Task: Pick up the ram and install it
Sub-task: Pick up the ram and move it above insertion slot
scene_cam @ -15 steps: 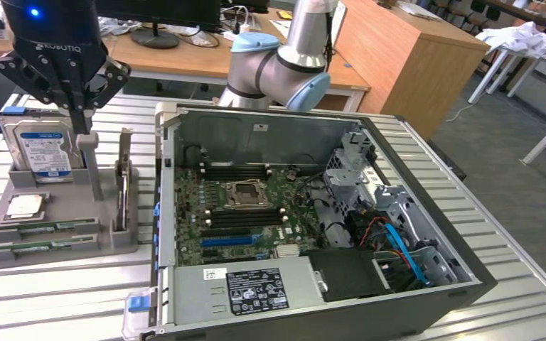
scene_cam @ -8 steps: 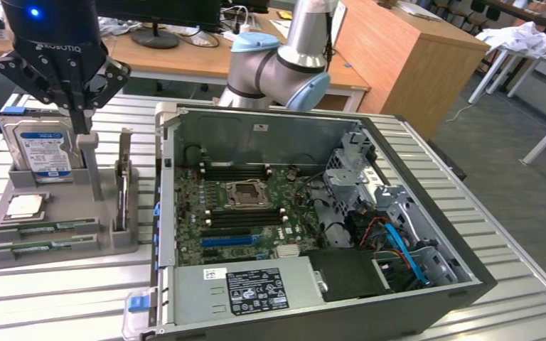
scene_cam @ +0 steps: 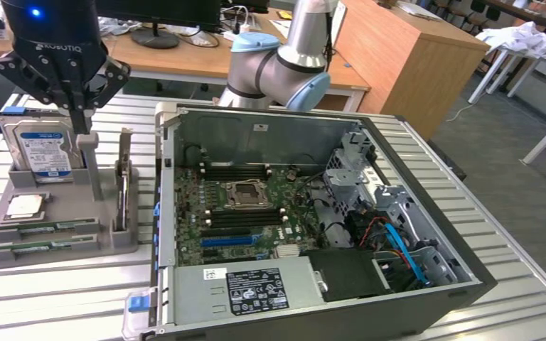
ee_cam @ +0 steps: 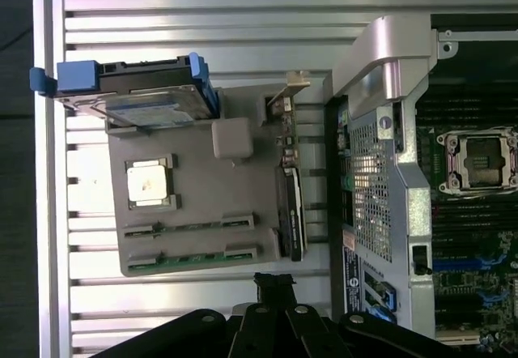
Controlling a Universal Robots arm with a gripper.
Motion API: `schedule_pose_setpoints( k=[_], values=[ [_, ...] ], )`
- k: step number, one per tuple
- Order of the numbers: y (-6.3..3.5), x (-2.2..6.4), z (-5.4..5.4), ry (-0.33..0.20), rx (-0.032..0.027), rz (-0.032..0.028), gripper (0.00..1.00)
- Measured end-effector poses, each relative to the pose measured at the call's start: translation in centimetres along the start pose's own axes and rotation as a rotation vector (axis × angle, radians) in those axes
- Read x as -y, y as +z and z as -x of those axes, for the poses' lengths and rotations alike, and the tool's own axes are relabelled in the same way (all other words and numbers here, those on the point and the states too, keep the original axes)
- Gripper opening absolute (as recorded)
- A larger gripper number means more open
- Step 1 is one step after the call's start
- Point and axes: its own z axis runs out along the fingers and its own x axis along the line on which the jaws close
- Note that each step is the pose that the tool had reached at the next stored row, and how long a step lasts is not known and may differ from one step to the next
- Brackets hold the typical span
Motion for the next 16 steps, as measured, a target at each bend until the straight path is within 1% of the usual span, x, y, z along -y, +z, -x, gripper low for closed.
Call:
schedule_pose_setpoints(
  k=[16],
  values=[
    [0.0,0.0,0.0,-0.127,-0.0057,0.003,0.1]
  ],
)
